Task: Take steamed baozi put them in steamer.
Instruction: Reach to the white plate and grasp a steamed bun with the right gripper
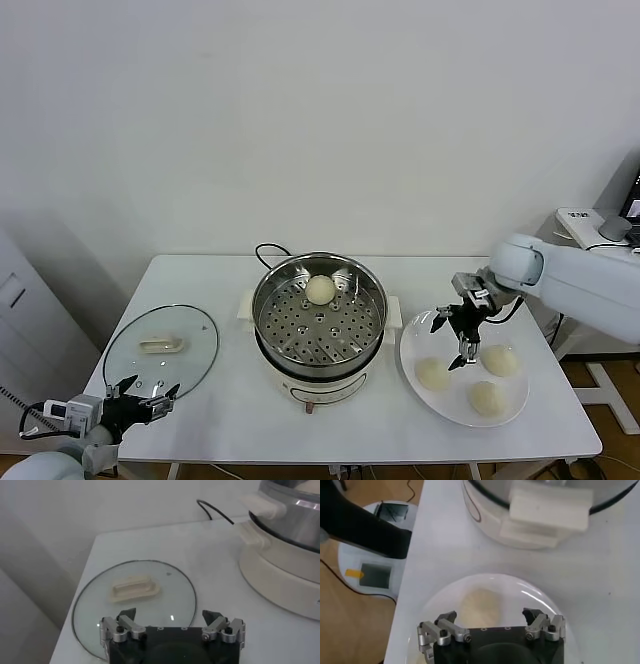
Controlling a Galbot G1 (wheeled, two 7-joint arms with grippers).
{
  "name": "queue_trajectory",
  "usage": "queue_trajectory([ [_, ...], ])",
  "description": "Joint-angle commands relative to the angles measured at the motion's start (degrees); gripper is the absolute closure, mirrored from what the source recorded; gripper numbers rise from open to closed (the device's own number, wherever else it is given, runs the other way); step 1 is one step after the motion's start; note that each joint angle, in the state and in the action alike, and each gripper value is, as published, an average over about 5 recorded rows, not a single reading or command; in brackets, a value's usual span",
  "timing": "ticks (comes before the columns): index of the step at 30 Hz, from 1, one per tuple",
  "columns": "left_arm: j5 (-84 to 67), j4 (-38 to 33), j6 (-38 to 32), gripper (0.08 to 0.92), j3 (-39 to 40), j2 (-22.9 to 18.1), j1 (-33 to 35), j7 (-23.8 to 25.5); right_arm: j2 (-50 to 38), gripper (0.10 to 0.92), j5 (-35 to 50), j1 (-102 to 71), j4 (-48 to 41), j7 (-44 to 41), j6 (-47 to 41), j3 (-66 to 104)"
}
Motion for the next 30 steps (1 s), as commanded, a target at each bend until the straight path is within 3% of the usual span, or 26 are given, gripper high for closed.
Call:
queue_trajectory([
  [1, 0.0, 0.1, -0.1, 0.177, -0.1, -0.1, 0.0, 0.1, -0.1, 0.203, -1.9, -4.3, 0.2, 1.9, -1.5, 1.1],
  [16, 0.0, 0.3, -0.2, 0.177, -0.1, -0.1, 0.0, 0.1, 2.6, 0.241, -6.4, -10.7, -2.7, 3.1, -1.1, 4.5],
  [19, 0.0, 0.4, -0.2, 0.177, 0.0, -0.1, -0.1, 0.1, 3.1, 0.280, -6.6, -11.5, -3.2, 3.2, -1.0, 5.1],
  [26, 0.1, 0.6, -0.3, 0.177, 0.1, -0.1, -0.1, 0.1, 3.9, 0.464, -6.8, -12.4, -4.0, 3.9, -1.0, 6.1],
  [30, 0.1, 0.6, -0.3, 0.177, 0.1, -0.1, 0.0, 0.0, 3.8, 0.512, -6.5, -11.6, -3.9, 3.8, -1.0, 5.9],
])
